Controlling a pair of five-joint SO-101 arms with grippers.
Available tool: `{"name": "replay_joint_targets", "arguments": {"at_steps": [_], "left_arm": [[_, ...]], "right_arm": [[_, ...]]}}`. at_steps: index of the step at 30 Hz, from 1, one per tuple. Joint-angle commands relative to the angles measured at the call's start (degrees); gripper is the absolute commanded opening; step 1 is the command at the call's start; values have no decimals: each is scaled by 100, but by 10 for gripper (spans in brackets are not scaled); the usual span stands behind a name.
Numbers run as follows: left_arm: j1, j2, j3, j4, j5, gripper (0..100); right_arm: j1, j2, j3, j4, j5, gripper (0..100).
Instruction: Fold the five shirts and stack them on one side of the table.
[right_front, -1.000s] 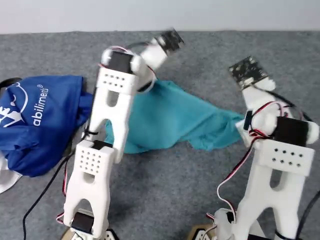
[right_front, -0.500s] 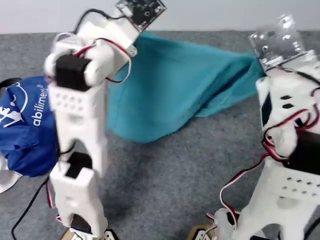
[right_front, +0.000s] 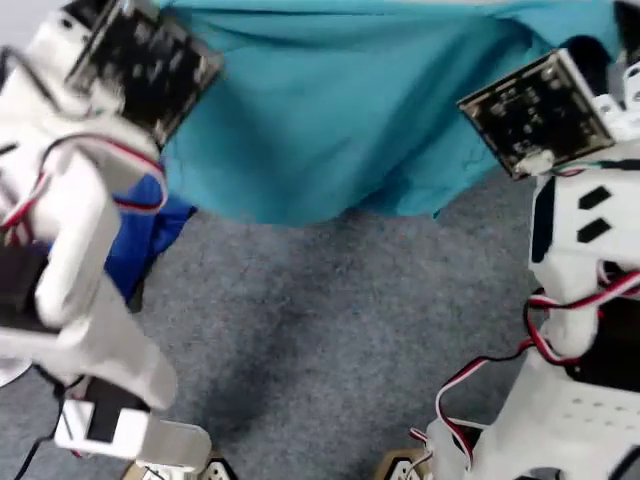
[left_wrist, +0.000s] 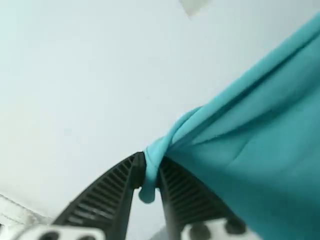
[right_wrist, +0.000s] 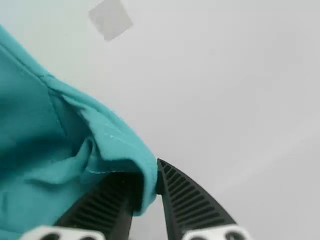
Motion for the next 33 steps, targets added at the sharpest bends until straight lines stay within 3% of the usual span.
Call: {"name": "replay_joint_targets", "arguments": {"at_steps": [1, 20, 29, 33], "left_arm": [[-9, -466, -224, 229, -316, 14], [18, -1574, -57, 501, -334, 14], [44, -3200, 1956, 501, -325, 14], [35, -4009, 3108, 492, -334, 14]], "right_arm": [[13, -180, -545, -127, 308, 9], [48, -1253, -712, -119, 1688, 9], [57, -1912, -712, -523, 1749, 9], [57, -2070, -712, -620, 2171, 10]]}}
